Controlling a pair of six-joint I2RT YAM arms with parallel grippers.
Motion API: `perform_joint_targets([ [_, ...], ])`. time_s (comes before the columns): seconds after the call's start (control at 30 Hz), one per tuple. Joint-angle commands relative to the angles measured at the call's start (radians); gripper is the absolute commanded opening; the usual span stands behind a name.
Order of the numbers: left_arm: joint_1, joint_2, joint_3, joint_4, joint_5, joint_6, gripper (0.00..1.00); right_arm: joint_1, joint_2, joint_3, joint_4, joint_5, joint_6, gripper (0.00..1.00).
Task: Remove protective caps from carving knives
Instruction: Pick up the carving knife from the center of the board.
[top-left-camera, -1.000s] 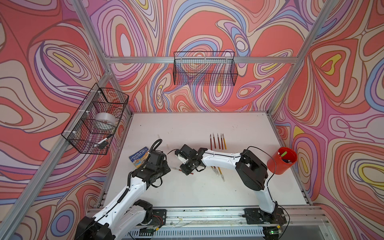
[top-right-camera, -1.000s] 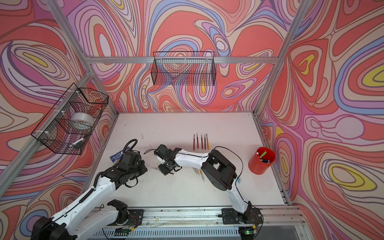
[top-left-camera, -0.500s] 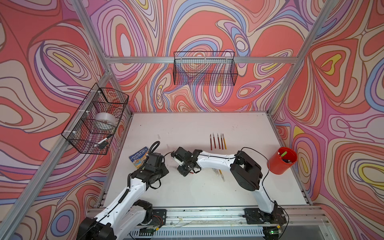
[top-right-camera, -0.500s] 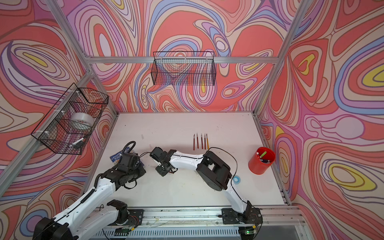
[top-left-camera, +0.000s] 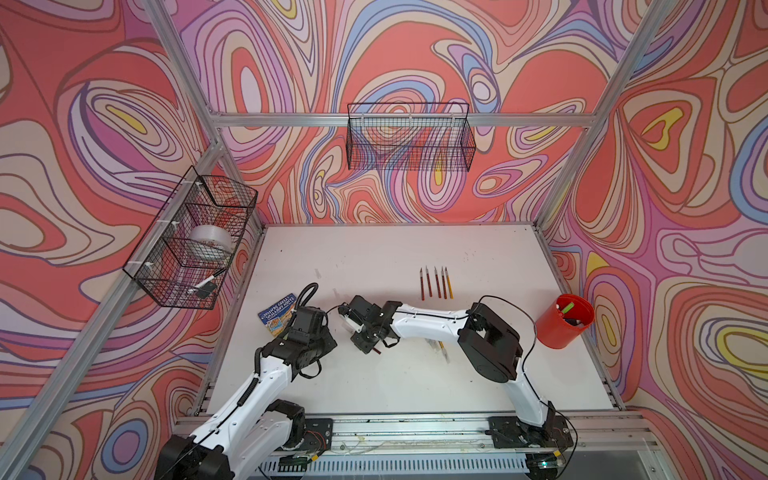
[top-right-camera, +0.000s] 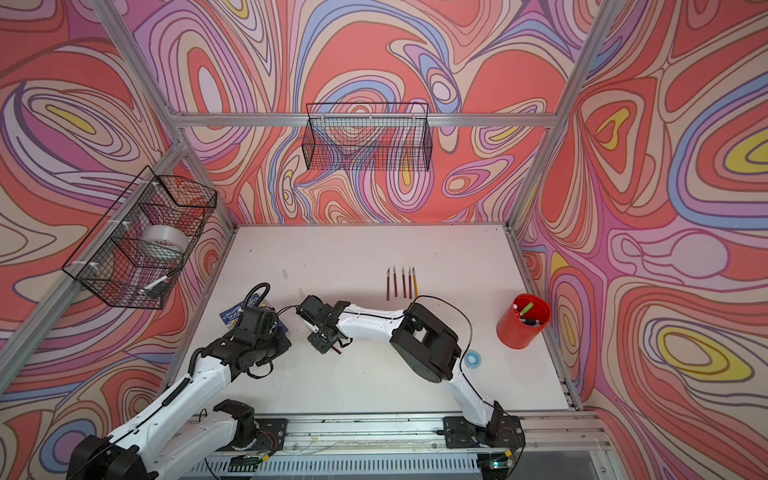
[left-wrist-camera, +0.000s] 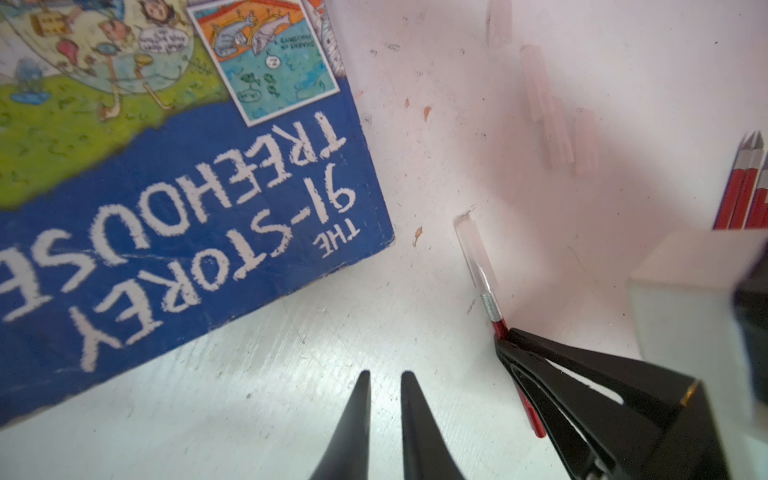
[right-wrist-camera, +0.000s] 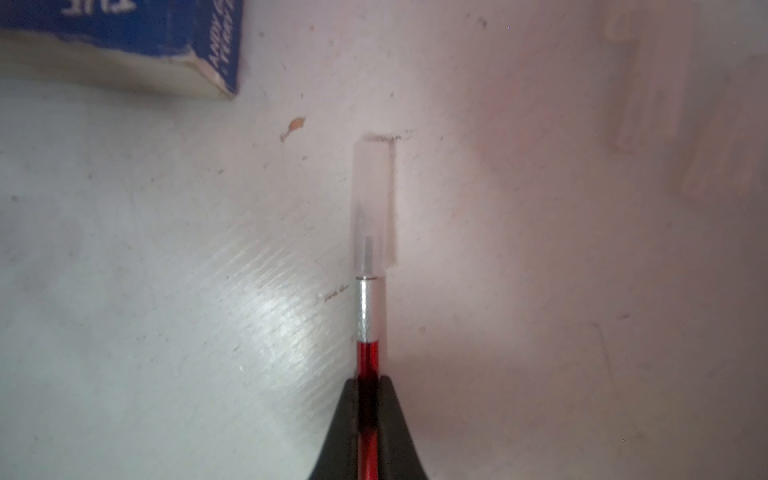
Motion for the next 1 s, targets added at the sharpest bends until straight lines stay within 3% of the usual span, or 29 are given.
perform_joint_targets([
  [0.0, 0.008, -0.002, -0.006, -0.018, 0.007, -0.006, 0.18, 0.005, 0.044, -0.041, 0.028, -0.022, 0.004, 0.00],
  [0.4, 0.019, -0.010, 0.006, -0.028, 0.008, 0.000, 0.22, 0.005, -0.026, -0.117, 0.162, -0.009, 0.019, 0.00],
  [0.47, 0.019, -0.022, 0.008, -0.031, 0.007, -0.002, 0.30, 0.005, -0.038, -0.127, 0.175, -0.005, 0.021, 0.00],
  [0.57, 0.021, -0.044, 0.008, -0.042, -0.003, -0.006, 0.53, 0.006, -0.060, -0.145, 0.196, -0.001, 0.024, 0.00],
  [0.73, 0.027, -0.081, 0.013, -0.056, -0.015, -0.008, 0.82, 0.005, -0.096, -0.174, 0.225, -0.013, 0.040, 0.00],
  [0.87, 0.030, -0.088, 0.020, -0.060, -0.015, -0.008, 0.91, 0.006, -0.134, -0.201, 0.253, -0.034, 0.056, 0.00],
  [0.97, 0.033, -0.082, 0.020, -0.058, -0.011, -0.009, 0.92, 0.004, -0.149, -0.207, 0.264, -0.045, 0.059, 0.00],
])
